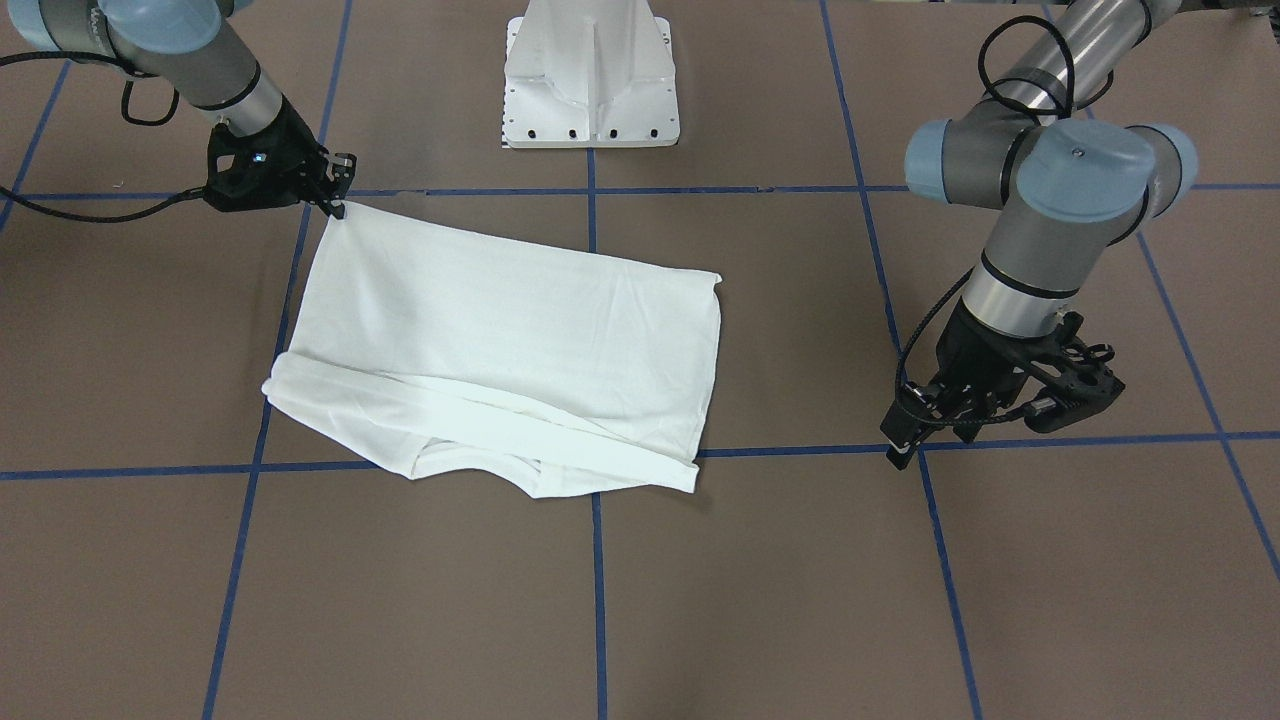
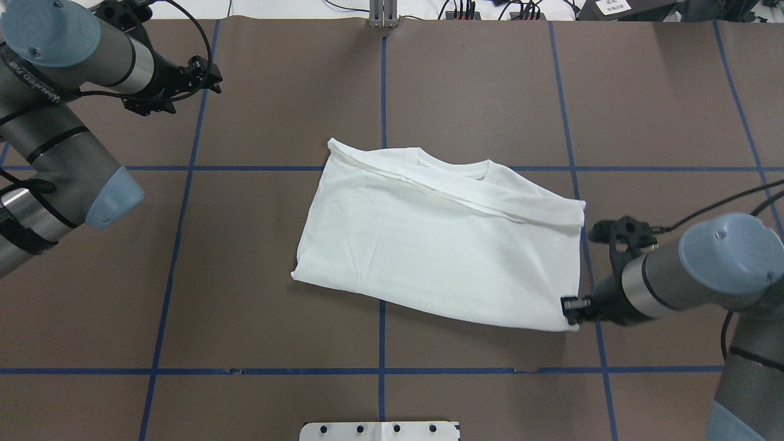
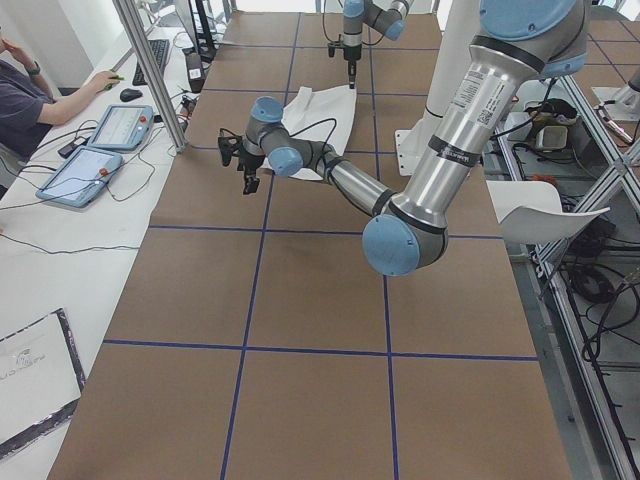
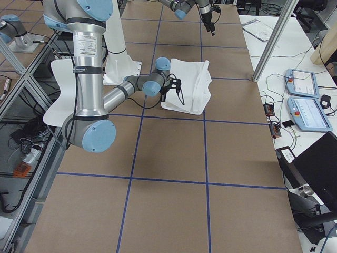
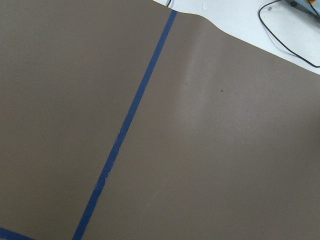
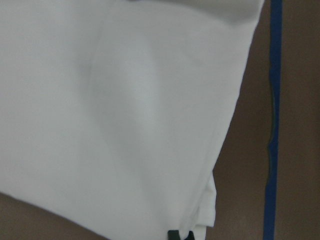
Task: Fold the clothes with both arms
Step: 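Drag the folded shirt toward the robot with the right gripper, then lower the left gripper to the bundle's edge while the right gripper holds its corner, then pull the bundle's edge away from the robot with the left gripper to straighten it, then release the bundle and draw both grippers back beside it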
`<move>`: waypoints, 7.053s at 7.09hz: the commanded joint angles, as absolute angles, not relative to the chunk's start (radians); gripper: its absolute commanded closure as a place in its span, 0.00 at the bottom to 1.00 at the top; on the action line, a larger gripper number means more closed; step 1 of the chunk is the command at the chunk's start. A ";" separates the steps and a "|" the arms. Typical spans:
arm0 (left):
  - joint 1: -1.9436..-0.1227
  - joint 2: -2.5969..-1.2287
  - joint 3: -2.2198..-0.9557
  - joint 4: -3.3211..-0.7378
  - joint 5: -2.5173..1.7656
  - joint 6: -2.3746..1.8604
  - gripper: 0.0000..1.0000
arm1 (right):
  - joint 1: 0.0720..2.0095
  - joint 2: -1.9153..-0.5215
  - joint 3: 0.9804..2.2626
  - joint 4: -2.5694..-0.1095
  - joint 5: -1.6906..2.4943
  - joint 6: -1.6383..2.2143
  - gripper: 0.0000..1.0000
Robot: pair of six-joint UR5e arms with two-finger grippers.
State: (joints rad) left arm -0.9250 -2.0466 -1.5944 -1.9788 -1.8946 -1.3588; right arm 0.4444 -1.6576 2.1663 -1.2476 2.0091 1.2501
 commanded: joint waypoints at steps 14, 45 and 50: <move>-0.379 -2.128 -1.668 -1.936 -1.818 -1.786 0.11 | 0.390 -1.551 2.263 -1.244 1.947 1.361 0.00; -0.781 -2.093 -1.687 -2.038 -1.926 -1.341 0.00 | 0.375 -1.100 1.935 -1.612 1.659 1.224 0.00; -0.695 -2.085 -1.870 -1.850 -1.968 -1.368 0.00 | 0.313 -1.101 1.833 -1.614 1.569 1.039 0.00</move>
